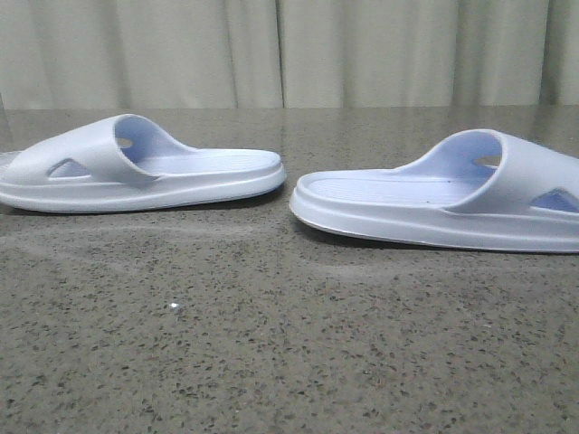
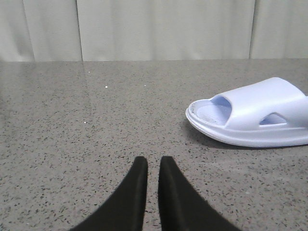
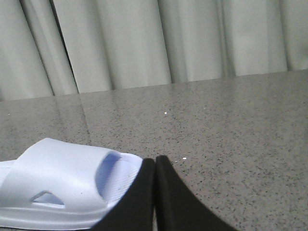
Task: Insert blue slippers together front up
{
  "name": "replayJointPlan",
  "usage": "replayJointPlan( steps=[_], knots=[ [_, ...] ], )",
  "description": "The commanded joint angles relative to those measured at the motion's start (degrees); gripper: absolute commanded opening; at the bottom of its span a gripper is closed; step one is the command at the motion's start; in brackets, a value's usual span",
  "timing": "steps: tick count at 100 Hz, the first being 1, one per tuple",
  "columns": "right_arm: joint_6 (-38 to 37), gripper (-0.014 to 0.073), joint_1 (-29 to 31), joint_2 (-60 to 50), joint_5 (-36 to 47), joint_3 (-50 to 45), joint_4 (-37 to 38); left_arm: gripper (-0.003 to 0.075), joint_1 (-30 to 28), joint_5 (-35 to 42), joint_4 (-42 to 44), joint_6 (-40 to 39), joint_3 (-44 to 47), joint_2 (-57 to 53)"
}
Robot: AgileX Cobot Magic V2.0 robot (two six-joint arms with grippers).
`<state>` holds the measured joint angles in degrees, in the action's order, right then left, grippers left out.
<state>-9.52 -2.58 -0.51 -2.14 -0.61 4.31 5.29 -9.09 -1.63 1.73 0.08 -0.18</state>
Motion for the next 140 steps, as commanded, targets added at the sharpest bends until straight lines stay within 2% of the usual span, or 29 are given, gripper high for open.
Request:
replayJointPlan(
  steps=[1,39,62,75,83,88,95,114,140],
  knots=[
    [0.0,-0.0107,-0.1,-1.2,4.3,-1.1,0.5,0.0016,-0.1,5.1,-0.6,-0.7,0.6,-1.7],
    [0.0,-0.0107,-0.1,-1.2,4.3,-1.1,0.5,0.0016,-0.1,5.2,-0.6,-0.7,0.6,-1.7],
    [0.0,-0.0107,-0.1,-1.2,4.6,-1.1,0.5,0.0016,-0.1,10.7,-1.7,-0.7,0.6,-1.7],
    [0.0,-0.0107,-0.1,-1.2,5.1,-1.1,0.1,0.0016,-0.1,12.5,-10.4,-0.7,0.6,-1.7],
    [0.0,-0.0106,-0.1,-1.2,6.8,-1.0,-4.3,0.0015,-0.1,12.5,-17.1,-0.7,0.6,-1.7],
    [0.0,-0.0107,-0.1,-1.2,6.6,-0.3,-7.0,0.0015,-0.1,12.3,-26.0,-0.7,0.4,-1.7],
    [0.0,-0.0106,-0.1,-1.2,5.5,1.4,-10.0,0.0015,-0.1,10.5,-33.9,-0.7,-0.3,-1.7],
    [0.0,-0.0107,-0.1,-1.2,-2.4,9.6,-11.7,0.0015,-0.1,2.6,-39.5,-0.7,-5.2,-1.6],
    [0.0,-0.0106,-0.1,3.8,-14.0,22.0,-11.8,0.0015,-0.1,1.3,-41.3,-0.4,-14.8,0.7]
  ],
)
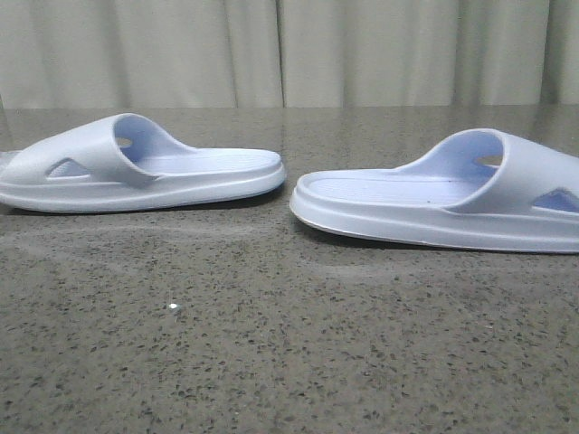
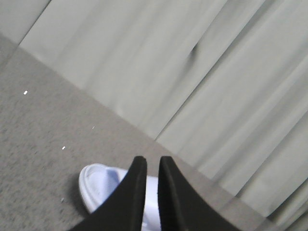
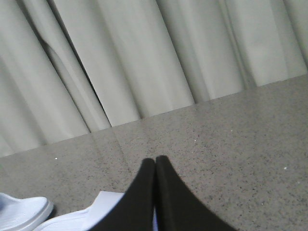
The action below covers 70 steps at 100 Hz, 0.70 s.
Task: Insert blue slippers together front up
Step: 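Lower the left gripper over the heel rim of the nearer slipper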
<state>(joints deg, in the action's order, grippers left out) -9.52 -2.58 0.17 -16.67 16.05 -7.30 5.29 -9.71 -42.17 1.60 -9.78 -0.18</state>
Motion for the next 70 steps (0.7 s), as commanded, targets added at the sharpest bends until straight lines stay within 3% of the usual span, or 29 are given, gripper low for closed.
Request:
replayJointPlan(
  steps=[1,17,39,50,62,70],
  knots=[
    [0.0,-0.0106,-0.1,3.4,0.4,5.6,-0.3,0.0015,-0.1,1.8,-0.7,-0.2,-5.3,1.1],
    [0.0,-0.0034,-0.1,8.1,-2.8,11.1,-3.4,0.0015,-0.1,-2.0,1.4,0.1,-11.5,7.3],
    [0.0,0.0314,-0.1,10.9,-3.5,12.9,-5.8,0.0016,-0.1,-5.4,-1.1,0.1,-14.2,14.0],
    [0.0,0.0388,-0.1,11.2,-4.0,12.8,-6.3,0.0027,-0.1,-5.4,-1.4,0.1,-14.2,15.2],
    [0.0,0.0388,-0.1,11.2,-4.4,12.8,-6.3,0.0144,-0.1,-5.4,-1.4,0.1,-14.2,15.2],
    [0.0,0.0388,-0.1,11.2,-4.4,12.8,-6.3,0.0296,-0.1,-5.5,-1.6,0.1,-14.1,15.2]
  ],
)
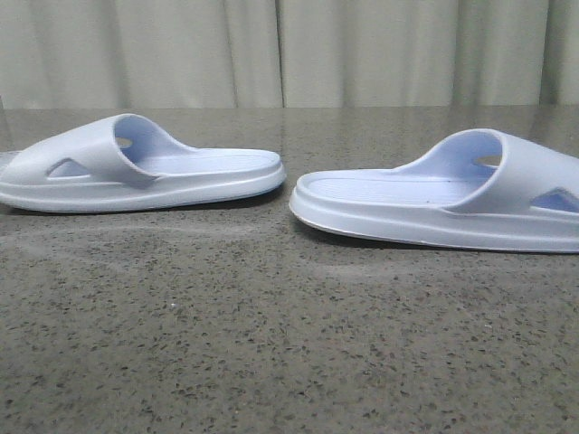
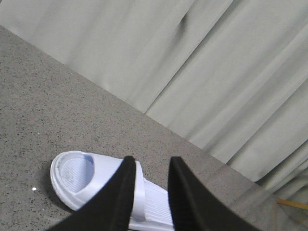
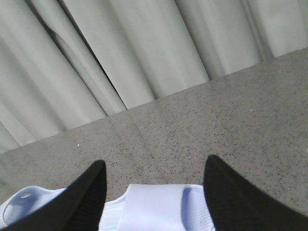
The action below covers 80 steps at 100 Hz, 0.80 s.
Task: Insert blue slippers together front up
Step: 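Lower the left gripper over the heel rim of the nearer slipper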
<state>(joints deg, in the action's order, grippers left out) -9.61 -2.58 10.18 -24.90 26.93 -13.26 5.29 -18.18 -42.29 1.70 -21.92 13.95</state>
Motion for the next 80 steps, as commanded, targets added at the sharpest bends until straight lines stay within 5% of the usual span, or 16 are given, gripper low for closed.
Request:
replayJointPlan(
  steps=[1,11,18,44,80],
  knots=[
    [0.1,0.0388,-0.1,1.2,3.9,1.9,-0.4,0.0310,-0.1,3.0,-1.4,0.0,-1.9,1.0],
    [0.1,0.0388,-0.1,1.2,3.9,1.9,-0.4,0.0498,-0.1,3.0,-1.4,0.0,-1.9,1.0],
    [0.1,0.0388,-0.1,1.2,4.0,1.9,-0.4,0.0552,-0.1,3.2,-1.4,0.0,-1.7,1.1],
    [0.1,0.0388,-0.1,1.2,4.9,1.9,-0.4,0.0550,-0.1,6.6,-2.3,-0.3,-0.3,3.8],
    [0.1,0.0388,-0.1,1.2,5.3,1.9,-0.6,0.0550,-0.1,6.8,-10.4,-0.3,-4.0,21.7]
  ],
)
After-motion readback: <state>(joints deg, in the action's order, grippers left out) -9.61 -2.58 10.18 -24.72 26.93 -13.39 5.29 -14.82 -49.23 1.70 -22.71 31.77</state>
